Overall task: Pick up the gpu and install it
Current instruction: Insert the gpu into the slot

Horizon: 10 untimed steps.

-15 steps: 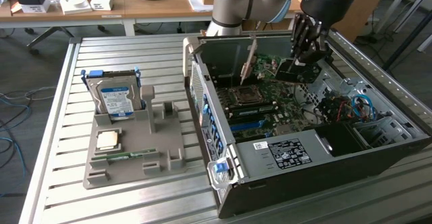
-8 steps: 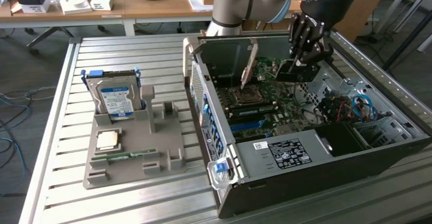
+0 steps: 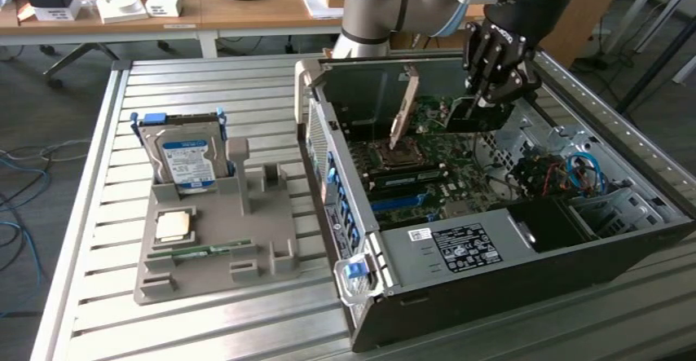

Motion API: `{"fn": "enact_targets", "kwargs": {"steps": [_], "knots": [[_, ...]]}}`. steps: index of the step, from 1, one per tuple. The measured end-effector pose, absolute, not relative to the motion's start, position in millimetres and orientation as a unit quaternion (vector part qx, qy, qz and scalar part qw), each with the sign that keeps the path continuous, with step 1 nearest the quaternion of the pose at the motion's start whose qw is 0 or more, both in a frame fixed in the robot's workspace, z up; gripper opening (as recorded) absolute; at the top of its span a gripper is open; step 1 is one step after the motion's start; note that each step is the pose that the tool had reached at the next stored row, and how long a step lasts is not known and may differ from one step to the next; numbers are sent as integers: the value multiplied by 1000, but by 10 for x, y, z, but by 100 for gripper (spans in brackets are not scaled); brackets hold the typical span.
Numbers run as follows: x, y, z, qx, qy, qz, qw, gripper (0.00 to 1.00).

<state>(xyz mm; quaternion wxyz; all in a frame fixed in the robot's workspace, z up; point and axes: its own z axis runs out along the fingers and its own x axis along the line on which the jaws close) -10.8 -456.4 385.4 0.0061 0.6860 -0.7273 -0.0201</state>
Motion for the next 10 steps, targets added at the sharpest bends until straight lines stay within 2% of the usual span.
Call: {"fn": "enact_targets", "kwargs": {"steps": [4,8,10], "knots": [[-108,-4563,3853,687,-727,-19,5,26],[-122,-4563,3850,688,-726,-9,-8,26],[-122,-4563,3850,688,-726,-8,-8,26]]}}
